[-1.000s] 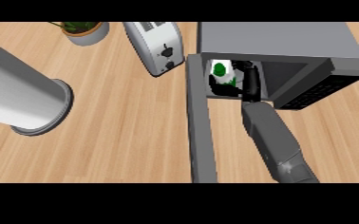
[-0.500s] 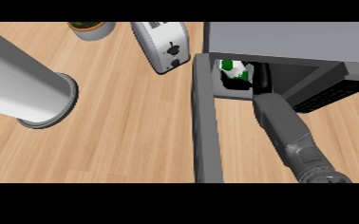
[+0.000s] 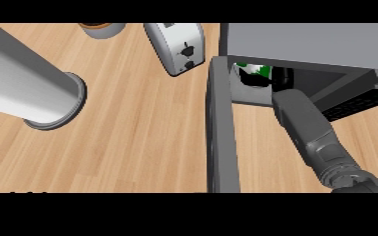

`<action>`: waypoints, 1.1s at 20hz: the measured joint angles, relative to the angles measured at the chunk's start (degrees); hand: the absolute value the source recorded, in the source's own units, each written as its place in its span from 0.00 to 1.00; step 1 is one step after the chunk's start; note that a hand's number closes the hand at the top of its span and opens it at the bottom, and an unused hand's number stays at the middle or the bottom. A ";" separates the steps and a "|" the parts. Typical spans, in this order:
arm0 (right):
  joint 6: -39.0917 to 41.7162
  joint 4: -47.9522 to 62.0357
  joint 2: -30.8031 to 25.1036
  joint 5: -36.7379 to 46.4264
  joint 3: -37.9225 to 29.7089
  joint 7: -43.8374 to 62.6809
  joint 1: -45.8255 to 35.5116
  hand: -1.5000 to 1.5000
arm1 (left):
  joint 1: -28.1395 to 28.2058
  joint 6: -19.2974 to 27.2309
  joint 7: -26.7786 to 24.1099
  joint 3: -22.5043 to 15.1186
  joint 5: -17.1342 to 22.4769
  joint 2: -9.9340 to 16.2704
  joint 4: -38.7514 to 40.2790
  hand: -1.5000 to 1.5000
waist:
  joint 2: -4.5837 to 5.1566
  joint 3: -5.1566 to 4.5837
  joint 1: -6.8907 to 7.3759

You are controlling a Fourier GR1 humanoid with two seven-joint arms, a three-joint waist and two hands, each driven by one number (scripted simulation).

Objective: Pick up the milk, place it into the microwave and close the microwave

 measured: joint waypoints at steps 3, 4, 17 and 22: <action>-0.08 -0.54 -0.24 -1.41 -1.84 -1.08 -1.13 1.00 | -0.19 -0.31 -0.23 0.16 0.00 0.15 0.30 0.00 | 0.26 0.06 0.59; 0.10 -0.67 -0.51 -1.82 -2.38 -1.50 -1.43 1.00 | -0.52 -0.28 -0.21 0.47 0.11 0.22 0.50 0.00 | 0.31 0.07 0.55; -11.95 0.85 -1.94 -0.46 -4.25 -1.91 -4.79 1.00 | -3.30 -1.08 0.49 1.30 0.77 1.00 3.08 0.00 | 1.07 -0.01 1.90; -17.39 4.49 -3.93 1.35 -3.65 2.09 -3.40 0.00 | -4.18 -1.20 0.49 1.58 0.68 1.17 3.81 0.00 | 1.82 -0.36 2.12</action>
